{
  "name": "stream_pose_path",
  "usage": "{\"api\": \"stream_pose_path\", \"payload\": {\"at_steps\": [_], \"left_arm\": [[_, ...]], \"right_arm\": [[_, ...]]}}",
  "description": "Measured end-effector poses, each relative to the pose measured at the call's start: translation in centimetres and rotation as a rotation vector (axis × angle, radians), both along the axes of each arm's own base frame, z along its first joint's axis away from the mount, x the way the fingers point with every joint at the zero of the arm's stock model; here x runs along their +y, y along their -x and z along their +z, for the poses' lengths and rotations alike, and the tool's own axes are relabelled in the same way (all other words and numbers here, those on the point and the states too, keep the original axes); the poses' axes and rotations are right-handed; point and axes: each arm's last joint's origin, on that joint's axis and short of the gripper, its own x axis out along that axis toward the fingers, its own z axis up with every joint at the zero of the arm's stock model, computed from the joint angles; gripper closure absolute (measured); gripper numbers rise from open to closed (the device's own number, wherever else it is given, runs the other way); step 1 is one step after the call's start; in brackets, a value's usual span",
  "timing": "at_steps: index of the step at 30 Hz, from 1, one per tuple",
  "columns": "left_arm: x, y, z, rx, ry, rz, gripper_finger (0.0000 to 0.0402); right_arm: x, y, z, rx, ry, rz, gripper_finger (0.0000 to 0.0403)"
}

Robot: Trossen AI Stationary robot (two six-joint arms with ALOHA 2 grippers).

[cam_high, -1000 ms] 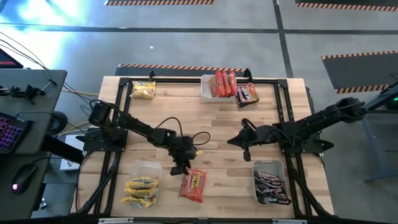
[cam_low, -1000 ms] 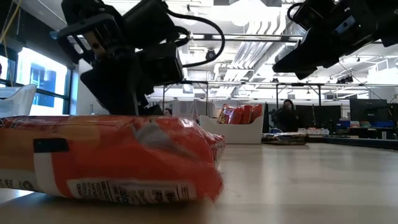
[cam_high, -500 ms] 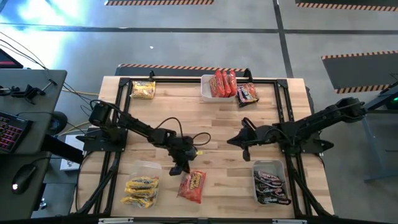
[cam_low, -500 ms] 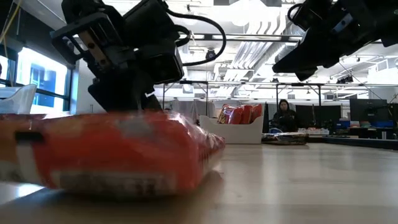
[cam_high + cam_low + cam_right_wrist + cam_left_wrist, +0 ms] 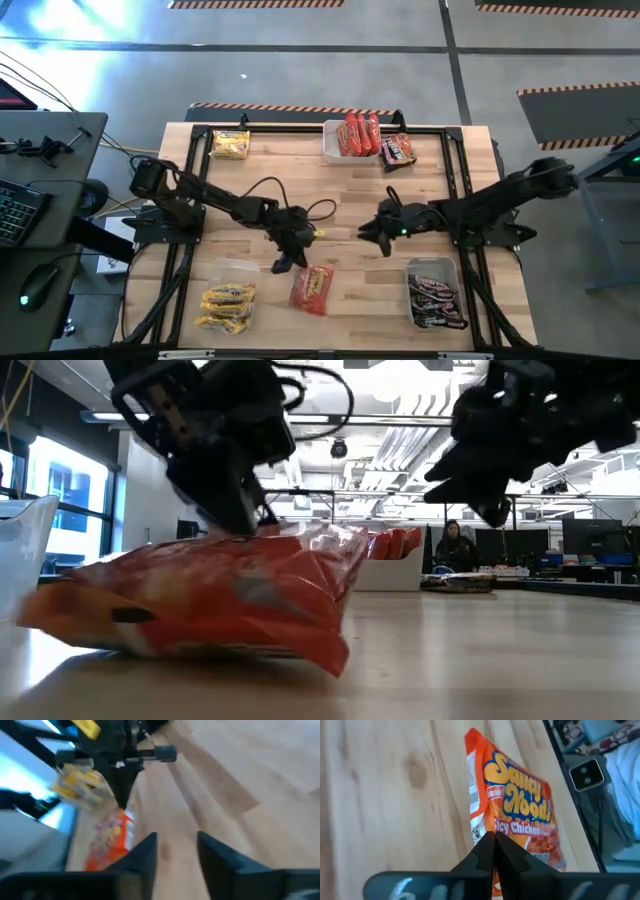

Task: Sort Maruchan noodles
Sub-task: Put the orange noodle pack into the white bin

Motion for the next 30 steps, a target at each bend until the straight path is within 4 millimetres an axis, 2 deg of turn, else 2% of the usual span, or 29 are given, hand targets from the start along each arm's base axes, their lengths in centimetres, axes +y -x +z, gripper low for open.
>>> {"api": "stream_pose_path", "payload": {"at_steps": [5,9,20,30], "left_arm": [[0.6,0.5,1.9,-0.041,-0.048,0.052,0.0401],[0.8,1.0,2.9,-0.060,-0.091,0.081,0.0401],[1.1,1.5,3.6,-0.055,-0.154,0.136,0.0401],[1.2,1.6,3.5,-0.048,-0.196,0.170,0.0401]], "right_arm": [[0.6,-1.8,-1.9,-0.043,-0.159,-0.020,0.0173],[1.4,-3.0,-3.4,-0.086,-0.205,0.004,0.0126],[5.1,-8.3,-7.7,-0.090,-0.124,0.126,0.0119],[4.7,-11.0,-8.9,-0.221,-0.160,0.179,0.0119]]}}
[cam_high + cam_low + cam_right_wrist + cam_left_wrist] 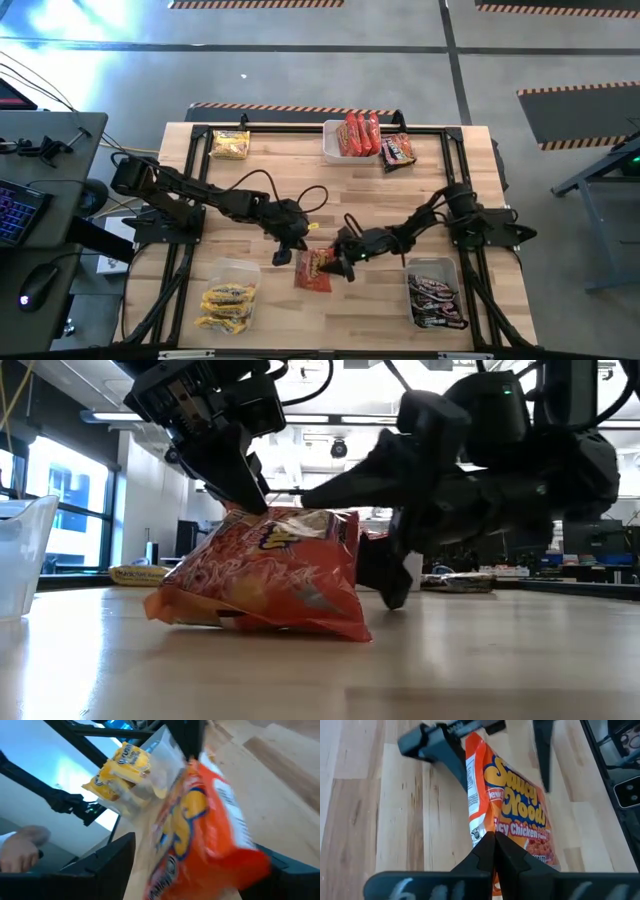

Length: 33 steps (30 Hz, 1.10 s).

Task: Sort Maruchan noodles
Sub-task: Put the orange noodle pack into the white bin

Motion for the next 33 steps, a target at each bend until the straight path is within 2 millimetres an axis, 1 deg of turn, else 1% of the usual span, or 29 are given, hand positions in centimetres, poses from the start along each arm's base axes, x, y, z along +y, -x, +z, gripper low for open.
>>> {"api": "stream_pose_path", "payload": {"at_steps": [3,7,13,18,20,24,28,30,33], "left_arm": [[0.0,0.0,0.0,-0.001,-0.011,0.010,0.0401],[0.1,0.1,-0.1,0.004,-0.021,0.018,0.0401],[0.1,0.1,-0.1,0.005,-0.035,0.030,0.0401],[0.2,0.3,0.6,-0.014,-0.038,0.040,0.0401],[0.3,0.6,1.0,-0.019,-0.080,0.081,0.0398],[0.8,1.9,2.1,-0.008,-0.204,0.137,0.0380],[1.3,3.4,4.1,-0.077,-0.305,0.202,0.0353],[1.6,4.6,4.6,-0.120,-0.338,0.234,0.0340],[2.1,6.5,4.4,-0.213,-0.397,0.305,0.0327]], "right_arm": [[0.2,-0.7,0.0,-0.012,-0.006,0.017,0.0123],[0.3,-1.1,0.0,-0.021,0.005,0.027,0.0145],[0.5,-1.0,-0.1,-0.019,0.031,-0.041,0.0199],[0.6,-1.0,-0.1,-0.023,0.039,-0.060,0.0251],[0.6,-1.0,-0.1,-0.027,0.041,-0.075,0.0271],[0.1,-1.1,0.1,-0.049,0.050,-0.075,0.0293],[-0.6,-1.3,0.7,-0.070,0.036,-0.018,0.0297],[-1.1,-1.5,1.4,-0.089,0.033,0.007,0.0298],[-2.5,-1.7,3.0,-0.113,0.040,0.015,0.0299]]}}
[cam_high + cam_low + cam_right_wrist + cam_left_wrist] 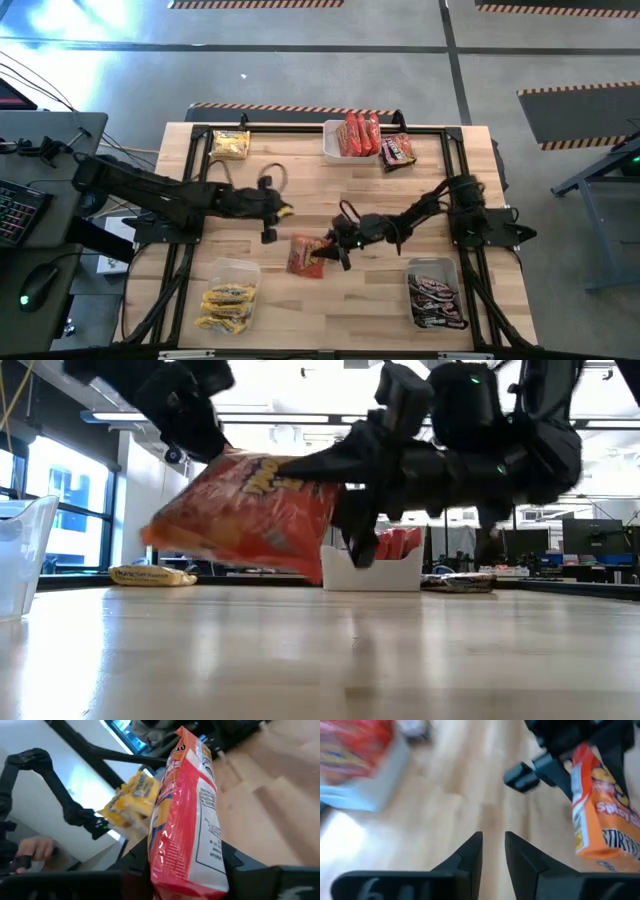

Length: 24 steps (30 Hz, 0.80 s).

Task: Sort Maruchan noodles
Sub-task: Put the orange noodle pack into the white bin

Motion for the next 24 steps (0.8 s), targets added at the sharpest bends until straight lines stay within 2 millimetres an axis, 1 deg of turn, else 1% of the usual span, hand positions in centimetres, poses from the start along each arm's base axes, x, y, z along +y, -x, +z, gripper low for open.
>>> {"api": "stream_pose_path", "payload": {"at_steps": [2,4,6,8,11,14,16,18,20,21,24], "left_arm": [[0.3,1.1,-0.1,-0.113,-0.039,0.020,0.0324],[0.4,2.2,-0.3,-0.248,-0.058,0.019,0.0324],[0.6,3.2,-0.5,-0.380,-0.063,0.012,0.0326],[0.8,4.2,-0.8,-0.484,-0.066,0.011,0.0330],[1.1,5.4,-1.3,-0.562,-0.067,0.028,0.0336],[1.3,6.1,-1.6,-0.581,-0.066,0.037,0.0341],[1.4,6.3,-1.6,-0.591,-0.055,0.042,0.0344],[1.4,6.3,-1.5,-0.597,-0.049,0.040,0.0346],[1.3,6.3,-1.5,-0.597,-0.042,0.023,0.0348],[1.3,6.3,-1.5,-0.596,-0.039,0.012,0.0348],[1.2,6.3,-1.7,-0.581,-0.032,-0.011,0.0348]], "right_arm": [[-1.2,-0.1,1.2,0.027,0.005,-0.019,0.0299],[-2.9,0.0,2.6,0.101,-0.006,-0.044,0.0299],[-5.1,0.0,4.5,0.212,-0.044,-0.092,0.0299],[-7.4,0.0,6.8,0.356,-0.068,-0.143,0.0299],[-10.6,0.2,11.3,0.550,-0.004,-0.208,0.0299],[-13.9,0.4,16.5,0.702,0.008,-0.291,0.0299],[-16.5,0.6,19.4,0.763,0.001,-0.359,0.0299],[-19.3,0.8,21.5,0.820,-0.017,-0.416,0.0299],[-21.9,1.3,22.9,0.888,-0.052,-0.471,0.0300],[-23.2,1.4,23.3,0.925,-0.072,-0.495,0.0300],[-26.6,1.7,23.2,1.047,-0.135,-0.539,0.0300]]}}
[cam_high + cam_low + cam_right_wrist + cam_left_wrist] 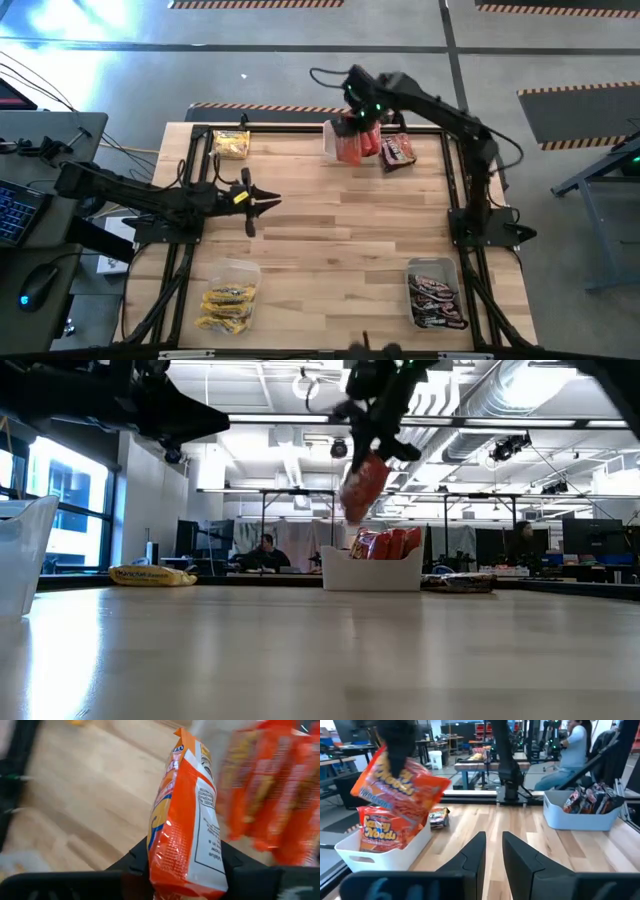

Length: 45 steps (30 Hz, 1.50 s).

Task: Sort Maruchan noodles
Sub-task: Put the orange noodle pack into the white bin

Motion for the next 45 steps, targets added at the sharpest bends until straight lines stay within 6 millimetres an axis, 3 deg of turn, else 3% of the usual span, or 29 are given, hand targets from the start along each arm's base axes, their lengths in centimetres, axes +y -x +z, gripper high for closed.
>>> {"api": "stream_pose_path", "payload": {"at_steps": [8,16,19,26,36,45], "left_arm": [[0.0,0.0,-0.1,0.010,0.008,-0.004,0.0348],[0.0,0.0,-0.1,0.009,0.010,-0.004,0.0349],[0.0,0.0,-0.1,0.009,0.009,-0.004,0.0349],[0.0,0.0,-0.1,0.009,0.009,-0.003,0.0349],[0.0,0.0,-0.1,0.009,0.008,-0.004,0.0349],[0.0,0.0,-0.1,0.008,0.011,-0.003,0.0349]], "right_arm": [[-6.5,-1.7,-3.2,0.080,-0.131,-0.058,0.0300],[-9.9,-1.5,-8.0,0.075,-0.233,-0.058,0.0300],[-10.3,-1.7,-8.8,0.079,-0.222,-0.038,0.0300],[-10.6,-2.4,-8.6,0.058,-0.113,-0.002,0.0287],[-11.2,-2.1,-8.6,0.080,-0.088,-0.081,0.0312],[-11.2,-2.2,-9.4,0.126,-0.041,-0.125,0.0241]]}}
